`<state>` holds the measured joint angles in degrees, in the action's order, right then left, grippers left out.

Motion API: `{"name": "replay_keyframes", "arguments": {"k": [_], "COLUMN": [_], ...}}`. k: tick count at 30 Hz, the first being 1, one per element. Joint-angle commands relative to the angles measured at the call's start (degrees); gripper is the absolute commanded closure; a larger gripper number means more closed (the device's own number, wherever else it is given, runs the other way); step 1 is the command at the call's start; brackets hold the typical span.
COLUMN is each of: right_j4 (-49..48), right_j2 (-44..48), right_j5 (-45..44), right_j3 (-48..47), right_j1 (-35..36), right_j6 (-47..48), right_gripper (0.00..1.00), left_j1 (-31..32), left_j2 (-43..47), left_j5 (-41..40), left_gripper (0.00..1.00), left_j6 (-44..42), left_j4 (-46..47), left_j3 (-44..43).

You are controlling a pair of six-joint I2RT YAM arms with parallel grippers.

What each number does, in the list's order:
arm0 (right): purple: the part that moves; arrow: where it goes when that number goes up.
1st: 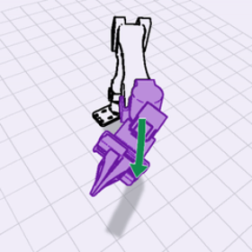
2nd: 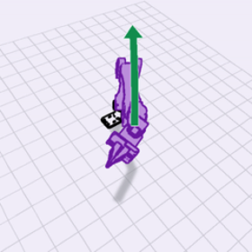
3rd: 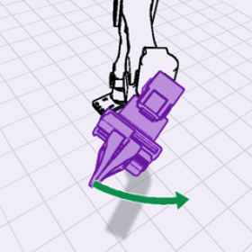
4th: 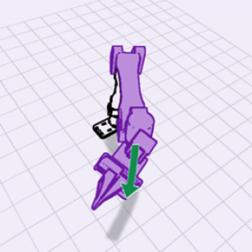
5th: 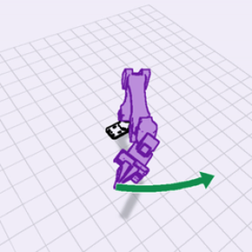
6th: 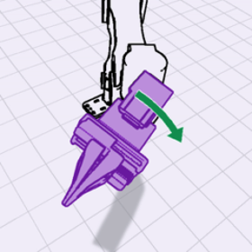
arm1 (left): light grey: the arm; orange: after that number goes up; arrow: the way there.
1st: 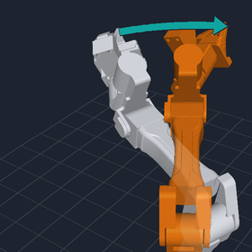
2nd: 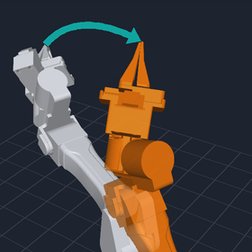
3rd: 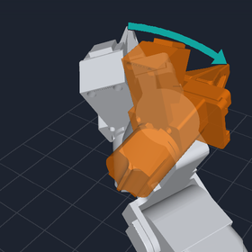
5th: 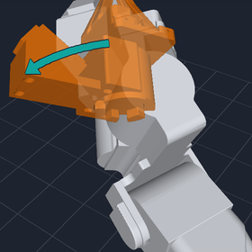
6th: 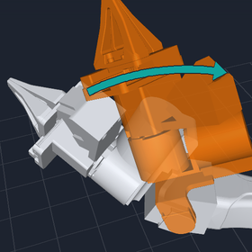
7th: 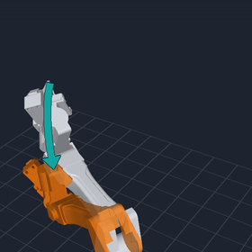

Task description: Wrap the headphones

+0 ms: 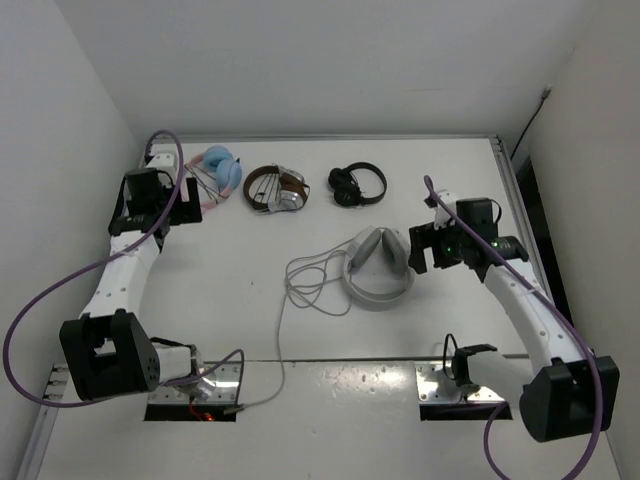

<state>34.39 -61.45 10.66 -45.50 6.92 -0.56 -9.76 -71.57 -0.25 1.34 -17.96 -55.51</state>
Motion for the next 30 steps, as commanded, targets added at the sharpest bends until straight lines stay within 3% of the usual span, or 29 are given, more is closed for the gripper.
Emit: {"name": "replay_keyframes", "arguments": {"k": [1, 9, 14, 16, 19, 23, 30], "right_j4": [3.12, 2.17, 2.96, 2.96, 2.96, -0.38, -0.02], "right_j2": [-0.94, 3.36, 1.95, 1.42, 4.49, 6.69, 2.48], "right_j5": [-0.80, -18.11, -12.51, -11.80, -14.68, -17.32, -13.83], "right_j3": [-2.13, -1.78, -7.24, -3.91, 5.83, 8.31, 11.12], "right_j1": [0.99, 8.54, 7.94, 10.13, 9.34, 15.74, 11.63], "right_j6": [-5.83, -16.30, -27.97, -30.63, -35.21, -42.57, -43.73], "right_gripper": [0.09, 0.10, 0.12, 0.19, 0.23, 0.29, 0.30], "left_j1": [-0.44, -1.49, -1.49, -1.49, -1.49, -2.63, -3.86], "left_j2": [1.26, 0.12, 0.12, 0.12, 0.12, 0.73, 0.73], "left_j5": [-0.80, -0.80, -1.42, -1.42, -3.78, -5.11, -5.11], "left_gripper": [0.01, 0.01, 0.01, 0.01, 0.01, 0.01, 0.01], "left_j6": [1.12, 1.64, 2.17, 2.69, 3.22, 2.08, 2.08], "left_j4": [0.82, 1.43, 1.95, 1.96, 1.96, 2.49, 3.81], "left_j3": [0.57, -0.48, -0.48, -0.48, -1.79, -1.80, 0.48]}}
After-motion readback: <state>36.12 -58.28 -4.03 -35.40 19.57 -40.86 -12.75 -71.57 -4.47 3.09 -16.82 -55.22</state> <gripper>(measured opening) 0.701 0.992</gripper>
